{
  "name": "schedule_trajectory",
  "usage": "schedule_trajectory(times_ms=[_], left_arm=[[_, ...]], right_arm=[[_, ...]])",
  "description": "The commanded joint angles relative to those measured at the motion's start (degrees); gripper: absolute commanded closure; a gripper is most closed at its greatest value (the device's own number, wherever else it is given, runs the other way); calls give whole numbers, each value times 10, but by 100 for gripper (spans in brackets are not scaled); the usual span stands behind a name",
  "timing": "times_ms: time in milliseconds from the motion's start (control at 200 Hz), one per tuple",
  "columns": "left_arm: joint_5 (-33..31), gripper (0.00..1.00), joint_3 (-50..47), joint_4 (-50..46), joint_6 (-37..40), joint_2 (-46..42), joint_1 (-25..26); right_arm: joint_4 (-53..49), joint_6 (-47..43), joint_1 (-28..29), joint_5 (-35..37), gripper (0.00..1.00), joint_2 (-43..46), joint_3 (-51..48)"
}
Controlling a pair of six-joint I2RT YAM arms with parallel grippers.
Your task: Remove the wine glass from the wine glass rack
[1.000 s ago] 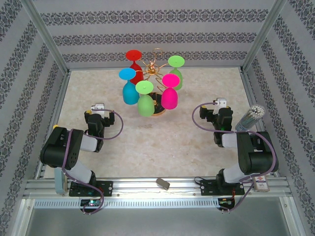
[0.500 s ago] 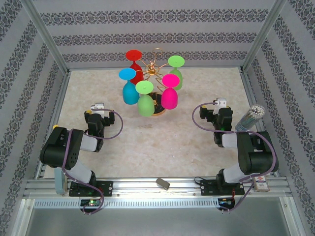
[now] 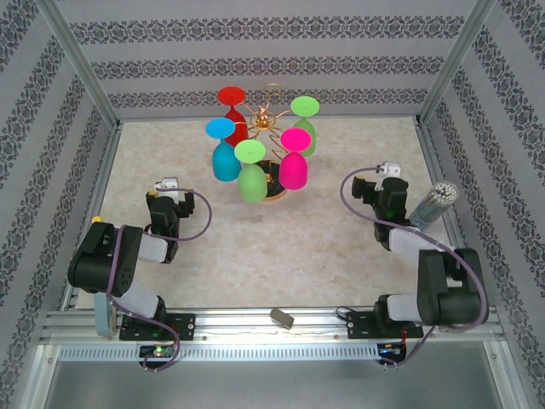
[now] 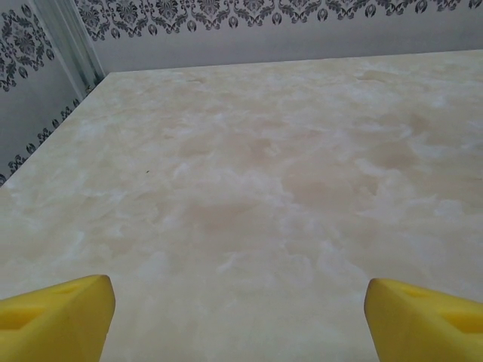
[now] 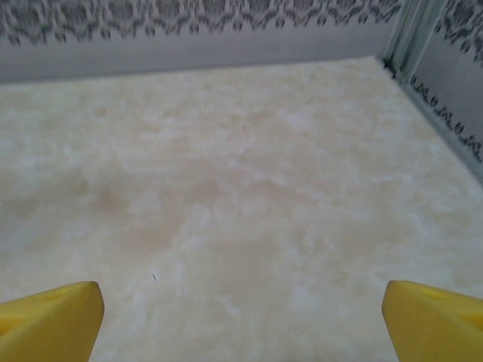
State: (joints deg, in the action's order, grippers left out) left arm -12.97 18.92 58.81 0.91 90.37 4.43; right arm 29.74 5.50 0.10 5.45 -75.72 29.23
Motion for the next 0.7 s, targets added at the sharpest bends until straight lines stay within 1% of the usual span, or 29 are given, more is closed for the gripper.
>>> schedule_trajectory(times_ms=[0, 50, 65, 95, 170, 270, 405, 465, 580, 695], left_arm=[[-5, 15, -5, 17, 2, -15, 1], [-9, 15, 1, 5, 3, -21, 1], [-23, 15, 4, 0, 5, -28, 3], [-43, 15, 19, -50, -1, -56, 7], [-60, 16, 64, -195, -11, -127, 7], [-64, 16, 84, -241, -4, -188, 7], [-72, 18, 139, -385, -46, -254, 8], [-55, 19, 170, -453, -73, -275, 8], [-8, 23, 246, -601, -149, -301, 8], [51, 26, 288, -694, -210, -334, 7]], right_arm=[[-121, 47, -3, -6, 6, 40, 40], [-133, 51, -4, -23, 6, 52, 43], [-134, 52, -4, -26, 6, 55, 43], [-136, 57, -4, -28, 6, 60, 43], [-149, 66, -4, -29, 6, 74, 47], [-181, 76, -6, -36, 6, 96, 64], [-268, 93, -13, -66, 6, 133, 110], [-312, 107, -17, -89, 6, 150, 135], [-377, 140, -18, -143, 7, 171, 179], [-424, 180, -18, -206, 10, 175, 224]])
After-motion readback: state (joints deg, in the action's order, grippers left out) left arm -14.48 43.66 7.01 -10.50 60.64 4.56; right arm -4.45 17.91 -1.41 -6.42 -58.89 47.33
